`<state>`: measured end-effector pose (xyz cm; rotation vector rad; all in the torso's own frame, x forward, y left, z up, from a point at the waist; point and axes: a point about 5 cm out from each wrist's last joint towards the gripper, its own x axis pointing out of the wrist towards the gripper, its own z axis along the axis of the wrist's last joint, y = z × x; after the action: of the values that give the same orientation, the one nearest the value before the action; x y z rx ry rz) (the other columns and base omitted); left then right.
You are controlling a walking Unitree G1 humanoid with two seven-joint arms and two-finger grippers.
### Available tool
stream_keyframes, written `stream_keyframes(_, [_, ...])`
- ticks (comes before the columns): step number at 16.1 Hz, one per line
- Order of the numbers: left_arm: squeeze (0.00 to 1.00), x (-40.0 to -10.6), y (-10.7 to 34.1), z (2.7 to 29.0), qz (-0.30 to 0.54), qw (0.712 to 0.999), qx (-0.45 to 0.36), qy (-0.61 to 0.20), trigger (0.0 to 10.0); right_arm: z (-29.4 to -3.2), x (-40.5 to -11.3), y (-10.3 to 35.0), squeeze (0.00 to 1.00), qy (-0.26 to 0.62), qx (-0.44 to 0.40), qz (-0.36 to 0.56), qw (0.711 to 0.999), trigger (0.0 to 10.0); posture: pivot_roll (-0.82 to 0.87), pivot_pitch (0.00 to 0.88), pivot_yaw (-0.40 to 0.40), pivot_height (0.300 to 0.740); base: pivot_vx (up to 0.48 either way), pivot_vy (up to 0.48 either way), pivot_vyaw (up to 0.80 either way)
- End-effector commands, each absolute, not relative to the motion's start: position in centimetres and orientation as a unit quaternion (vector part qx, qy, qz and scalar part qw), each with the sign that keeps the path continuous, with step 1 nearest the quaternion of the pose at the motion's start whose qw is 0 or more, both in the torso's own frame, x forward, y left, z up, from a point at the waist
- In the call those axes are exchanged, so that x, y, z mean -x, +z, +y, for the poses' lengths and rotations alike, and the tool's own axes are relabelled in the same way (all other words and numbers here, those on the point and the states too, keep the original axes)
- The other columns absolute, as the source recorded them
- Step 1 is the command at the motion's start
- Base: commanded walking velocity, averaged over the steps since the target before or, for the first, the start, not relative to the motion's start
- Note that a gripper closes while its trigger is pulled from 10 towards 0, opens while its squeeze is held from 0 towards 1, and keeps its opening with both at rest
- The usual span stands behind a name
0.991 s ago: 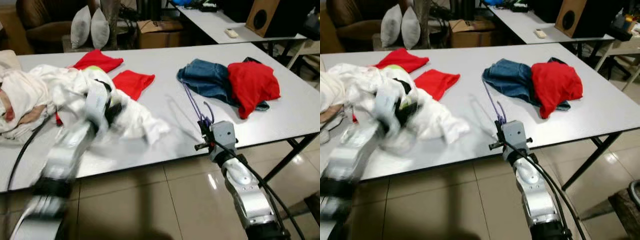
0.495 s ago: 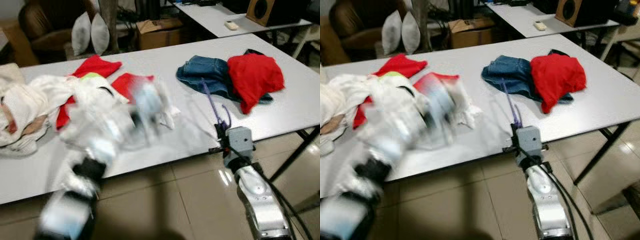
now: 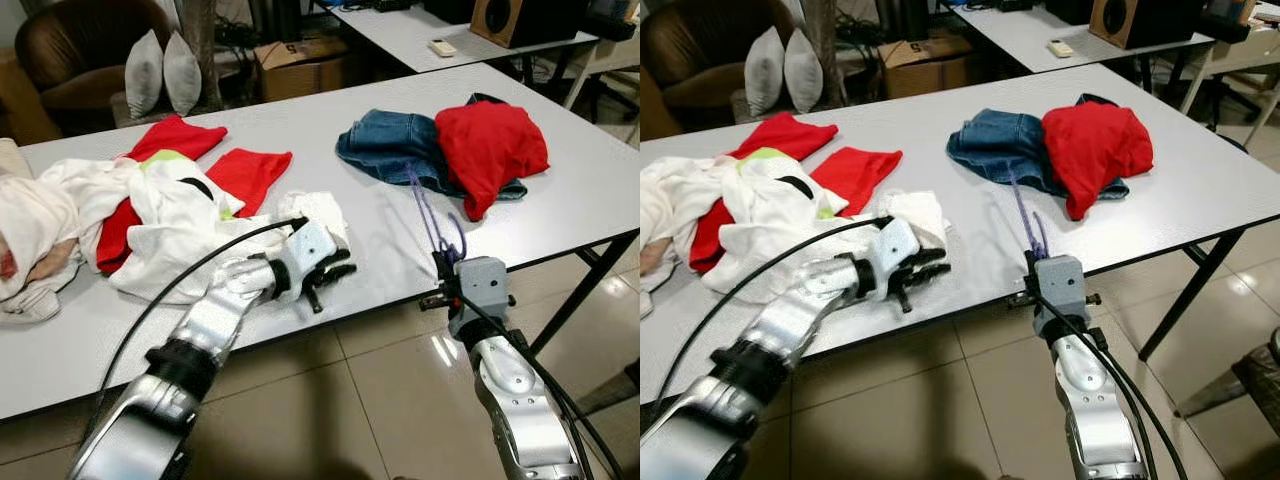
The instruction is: Hang hanger
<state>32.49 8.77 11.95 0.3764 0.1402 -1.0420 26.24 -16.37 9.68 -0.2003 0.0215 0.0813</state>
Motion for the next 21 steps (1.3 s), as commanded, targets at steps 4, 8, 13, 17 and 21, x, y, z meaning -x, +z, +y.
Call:
stream_keyframes(4, [1.0, -32.0, 14.3, 12.0, 0.046, 0.897, -0.046, -0.436, 10.0, -17.0, -25.4, 9.0, 0.0, 0.039, 0.099, 0.03, 0.994, 10.0, -0.21, 0.0, 0.096, 0.74, 0.0, 0.0, 0.0])
stream_keyframes(8, [0.0, -31.8, 11.5, 16.1, 0.133, 0.908, -0.198, -0.346, 10.0, -17.0, -24.8, 9.1, 0.0, 0.032, 0.089, 0.029, 0.995, 10.0, -0.24, 0.0, 0.105, 0.74, 0.0, 0.0, 0.0])
stream_keyframes(13, [0.0, -31.3, 10.2, 15.9, 0.153, 0.891, -0.239, -0.353, 10.0, -17.2, -24.6, 9.2, 0.0, 0.025, 0.088, 0.028, 0.995, 10.0, -0.25, 0.0, 0.119, 0.74, 0.0, 0.0, 0.0])
stream_keyframes(17, [0.0, -31.2, 9.2, 15.4, 0.174, 0.882, -0.245, -0.363, 3.0, -17.5, -25.0, 9.6, 0.0, 0.016, 0.087, 0.024, 0.996, 10.0, -0.25, 0.0, 0.124, 0.74, 0.0, 0.0, 0.0])
stream_keyframes(21, [0.0, -31.3, 9.7, 15.5, 0.158, 0.887, -0.244, -0.359, 0.0, -17.5, -25.0, 9.7, 0.0, 0.013, 0.087, 0.023, 0.996, 10.0, -0.26, 0.0, 0.126, 0.74, 0.0, 0.0, 0.0])
